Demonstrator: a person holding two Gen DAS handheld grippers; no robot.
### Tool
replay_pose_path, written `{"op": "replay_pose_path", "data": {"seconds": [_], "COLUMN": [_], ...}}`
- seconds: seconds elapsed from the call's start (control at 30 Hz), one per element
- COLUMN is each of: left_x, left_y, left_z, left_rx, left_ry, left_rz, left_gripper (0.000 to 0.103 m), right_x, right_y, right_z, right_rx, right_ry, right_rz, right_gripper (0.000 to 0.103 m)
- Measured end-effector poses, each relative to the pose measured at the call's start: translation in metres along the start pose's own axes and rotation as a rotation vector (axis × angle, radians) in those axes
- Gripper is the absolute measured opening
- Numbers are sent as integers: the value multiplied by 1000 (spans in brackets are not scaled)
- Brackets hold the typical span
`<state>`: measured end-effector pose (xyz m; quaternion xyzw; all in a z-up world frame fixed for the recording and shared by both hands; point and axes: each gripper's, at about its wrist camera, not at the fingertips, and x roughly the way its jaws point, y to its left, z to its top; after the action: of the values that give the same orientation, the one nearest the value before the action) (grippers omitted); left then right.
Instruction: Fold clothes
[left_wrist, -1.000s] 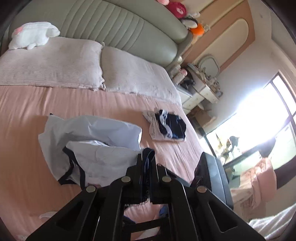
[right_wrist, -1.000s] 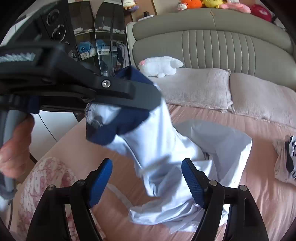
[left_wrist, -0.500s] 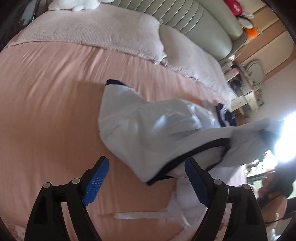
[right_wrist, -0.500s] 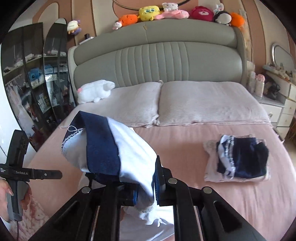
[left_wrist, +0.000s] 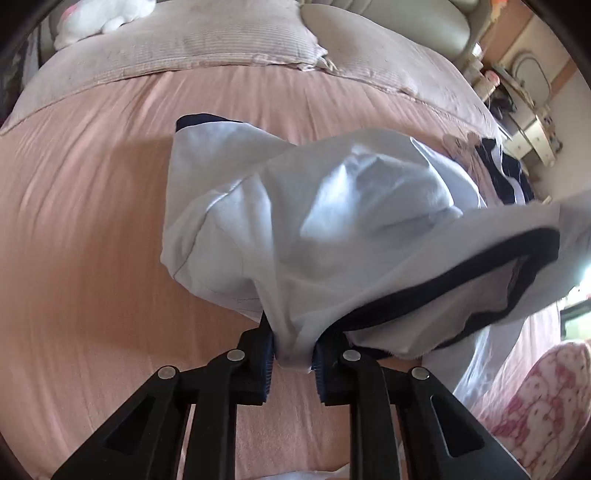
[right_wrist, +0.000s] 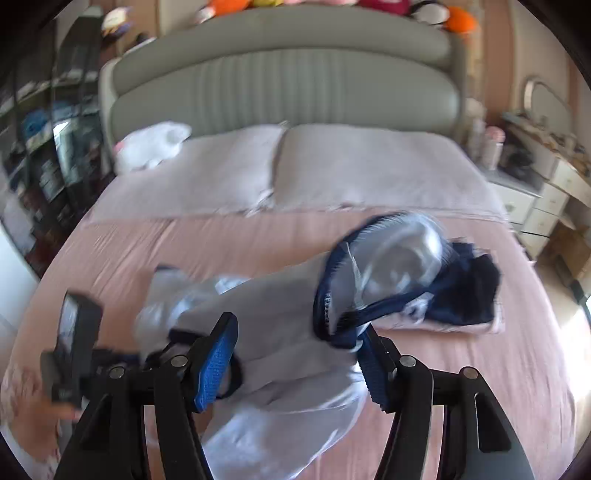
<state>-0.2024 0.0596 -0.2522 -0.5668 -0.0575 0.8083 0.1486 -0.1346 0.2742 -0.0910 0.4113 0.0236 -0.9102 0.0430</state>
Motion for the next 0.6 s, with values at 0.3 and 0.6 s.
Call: {"op": "replay_pose_path", "data": {"seconds": [0.3,0.6], "left_x": [-30,-33], "left_y": [21,15], "left_z": [14,8], "left_rx": [-48,-54], "left_ry": [-103,-118], "left_rz": [-3,-52], "left_gripper": [15,15], "right_x": [67,144], "right_y": [59,67], "right_z": [-23,-39], "right_rx": [-172,-201], "right_ry": [145,280], "right_rz": [-2,-127], "right_gripper": [66,69]}}
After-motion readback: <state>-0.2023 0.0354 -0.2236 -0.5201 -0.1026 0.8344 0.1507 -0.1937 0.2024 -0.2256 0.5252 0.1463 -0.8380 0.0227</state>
